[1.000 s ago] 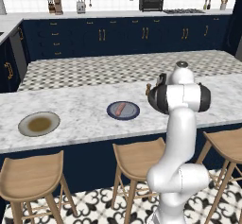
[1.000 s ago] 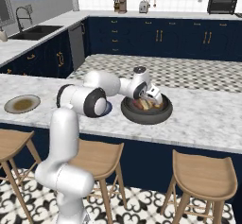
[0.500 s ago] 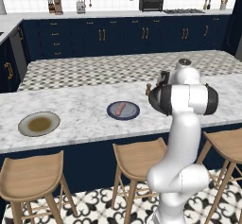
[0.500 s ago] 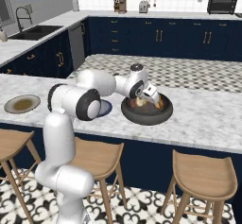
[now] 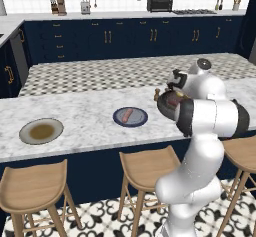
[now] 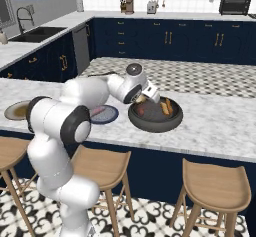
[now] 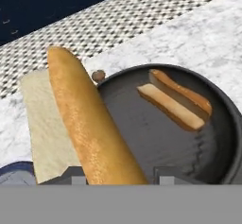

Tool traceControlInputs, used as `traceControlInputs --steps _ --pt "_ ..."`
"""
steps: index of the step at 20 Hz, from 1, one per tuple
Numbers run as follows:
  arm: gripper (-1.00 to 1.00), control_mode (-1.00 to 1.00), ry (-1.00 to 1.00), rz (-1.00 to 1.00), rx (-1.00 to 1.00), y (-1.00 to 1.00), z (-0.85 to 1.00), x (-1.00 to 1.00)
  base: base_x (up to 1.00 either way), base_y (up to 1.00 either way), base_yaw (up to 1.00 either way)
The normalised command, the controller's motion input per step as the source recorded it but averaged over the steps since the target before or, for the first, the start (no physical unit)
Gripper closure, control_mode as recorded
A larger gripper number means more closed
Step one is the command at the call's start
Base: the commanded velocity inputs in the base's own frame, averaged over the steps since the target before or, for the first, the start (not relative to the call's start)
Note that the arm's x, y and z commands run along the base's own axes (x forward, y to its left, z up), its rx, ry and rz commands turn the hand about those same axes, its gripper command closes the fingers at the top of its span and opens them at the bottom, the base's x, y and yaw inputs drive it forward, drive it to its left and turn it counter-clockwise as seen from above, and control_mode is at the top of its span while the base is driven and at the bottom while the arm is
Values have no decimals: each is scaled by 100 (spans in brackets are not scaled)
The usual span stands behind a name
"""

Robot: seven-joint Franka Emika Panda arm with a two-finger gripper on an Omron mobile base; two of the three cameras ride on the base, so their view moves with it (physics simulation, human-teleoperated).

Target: Place one bun and one sausage from the bowl on each plate.

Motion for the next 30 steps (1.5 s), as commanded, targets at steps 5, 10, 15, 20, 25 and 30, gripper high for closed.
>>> traceControlInputs --steps 5,10,15,20,25,30 --pt "100 -100 -4 14 -5 100 9 -77 0 0 0" --pt "100 -100 4 6 0 100 23 3 0 0 0" --pt "100 -100 8 0 0 77 -25 2 0 0 0" --pt "100 -100 13 0 2 25 -71 10 0 0 0" --pt "100 -100 7 0 10 18 -53 24 0 0 0" --pt "100 -100 4 0 5 26 -49 28 0 0 0"
